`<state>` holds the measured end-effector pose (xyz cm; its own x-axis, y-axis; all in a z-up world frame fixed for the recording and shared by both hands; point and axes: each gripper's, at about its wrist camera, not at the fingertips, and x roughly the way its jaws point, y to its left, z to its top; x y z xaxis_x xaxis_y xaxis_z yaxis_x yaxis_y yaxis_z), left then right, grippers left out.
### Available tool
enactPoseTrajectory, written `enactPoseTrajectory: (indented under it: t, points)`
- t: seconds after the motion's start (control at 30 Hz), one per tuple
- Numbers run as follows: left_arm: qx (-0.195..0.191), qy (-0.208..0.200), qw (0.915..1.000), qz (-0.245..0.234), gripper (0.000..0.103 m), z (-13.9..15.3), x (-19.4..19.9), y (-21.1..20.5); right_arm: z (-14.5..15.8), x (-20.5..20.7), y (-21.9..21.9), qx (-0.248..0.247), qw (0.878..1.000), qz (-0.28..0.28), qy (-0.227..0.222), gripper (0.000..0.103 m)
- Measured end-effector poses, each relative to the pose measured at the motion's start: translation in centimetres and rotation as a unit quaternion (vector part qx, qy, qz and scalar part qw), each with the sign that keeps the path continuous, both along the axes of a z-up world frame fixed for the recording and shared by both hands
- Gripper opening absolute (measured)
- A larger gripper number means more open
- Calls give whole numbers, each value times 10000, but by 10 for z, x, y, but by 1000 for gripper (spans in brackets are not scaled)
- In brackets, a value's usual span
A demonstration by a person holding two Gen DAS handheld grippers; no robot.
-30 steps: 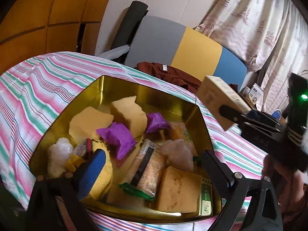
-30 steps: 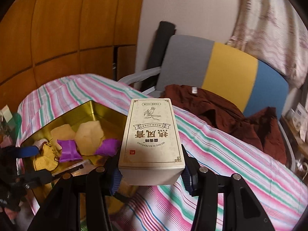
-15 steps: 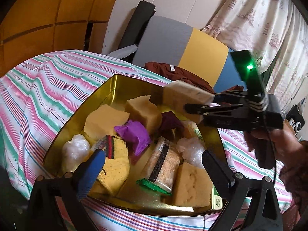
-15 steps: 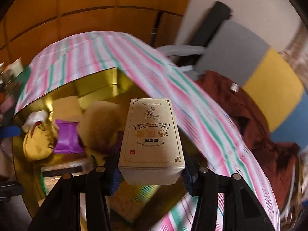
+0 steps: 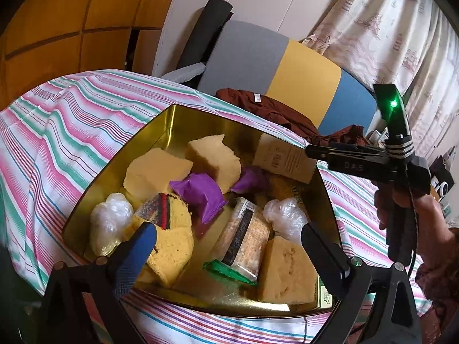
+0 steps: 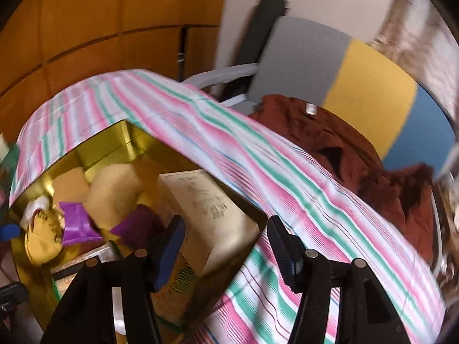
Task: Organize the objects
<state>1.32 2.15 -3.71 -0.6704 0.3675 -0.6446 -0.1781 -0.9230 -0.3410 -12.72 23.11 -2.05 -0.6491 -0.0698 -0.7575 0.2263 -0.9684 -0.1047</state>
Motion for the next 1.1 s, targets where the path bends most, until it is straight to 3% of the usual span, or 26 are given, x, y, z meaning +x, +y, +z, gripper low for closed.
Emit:
enactPoseTrajectory:
  t: [0.07,0.1,0.27,0.5,0.63,0.73,0.83,1.1]
  points:
    - [11,10,10000,-4,101,0,0,-1,3,1,6,-325,9995,-29,-10,56]
    - [3,24,10000,3,101,1,0,-1,2,1,4,-342,9994,9,-53,45]
    - [10,-22,10000,14,101,-1,-1,-1,-19,-12,-22,169,9994,155,-268,38]
    - [21,5,10000,-9,101,1,0,-2,-29,-30,-38,-317,9983,176,-465,39]
    - [76,-1,10000,10,103,6,0,-3,-18,-10,-42,-706,9965,107,-424,40]
    - [39,13,10000,75,103,12,-3,-4,-9,13,-45,-671,9972,-203,-260,48]
    - [-278,94,9994,170,103,20,-6,-5,-1,37,-46,-621,9969,-457,-162,51]
    - [-692,107,9932,926,103,35,-13,-30,22,80,-53,-312,9932,-1084,290,57]
